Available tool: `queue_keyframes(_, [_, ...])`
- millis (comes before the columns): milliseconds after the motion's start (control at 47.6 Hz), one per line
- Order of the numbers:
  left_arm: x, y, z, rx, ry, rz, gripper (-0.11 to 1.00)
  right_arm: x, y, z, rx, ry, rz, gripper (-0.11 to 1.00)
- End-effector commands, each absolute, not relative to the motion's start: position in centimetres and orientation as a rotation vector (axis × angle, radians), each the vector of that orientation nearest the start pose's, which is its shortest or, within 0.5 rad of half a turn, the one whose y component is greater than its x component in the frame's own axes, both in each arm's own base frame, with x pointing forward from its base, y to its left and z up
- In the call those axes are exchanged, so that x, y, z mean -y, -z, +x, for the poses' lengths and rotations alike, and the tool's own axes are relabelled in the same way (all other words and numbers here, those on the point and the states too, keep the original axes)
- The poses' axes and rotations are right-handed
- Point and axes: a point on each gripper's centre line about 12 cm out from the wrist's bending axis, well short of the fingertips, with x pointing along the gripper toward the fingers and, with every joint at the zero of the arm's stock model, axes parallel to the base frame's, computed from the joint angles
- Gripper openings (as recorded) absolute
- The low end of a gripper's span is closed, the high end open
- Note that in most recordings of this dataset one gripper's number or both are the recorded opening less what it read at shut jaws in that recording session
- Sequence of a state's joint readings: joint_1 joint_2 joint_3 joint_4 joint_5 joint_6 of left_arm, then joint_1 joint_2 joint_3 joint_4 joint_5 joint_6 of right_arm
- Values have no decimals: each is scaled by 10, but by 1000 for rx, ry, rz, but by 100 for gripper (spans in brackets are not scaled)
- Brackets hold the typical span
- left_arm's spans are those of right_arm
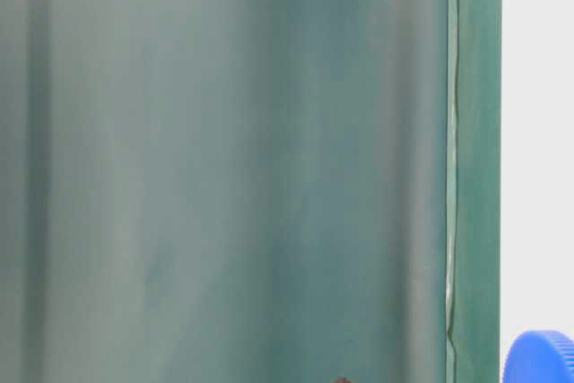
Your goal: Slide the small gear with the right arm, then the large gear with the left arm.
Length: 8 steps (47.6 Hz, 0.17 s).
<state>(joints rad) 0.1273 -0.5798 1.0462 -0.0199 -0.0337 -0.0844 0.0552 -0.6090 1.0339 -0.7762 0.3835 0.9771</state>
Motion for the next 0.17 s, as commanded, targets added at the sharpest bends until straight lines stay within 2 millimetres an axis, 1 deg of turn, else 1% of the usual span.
queue_keyframes(0, [-30, -235, 259, -382, -133, -114, 0, 17, -215, 241, -650, 275, 111, 50])
queue_keyframes(147, [-27, -237, 257, -371, -122, -104, 0, 18, -214, 240, -652, 279, 110, 50])
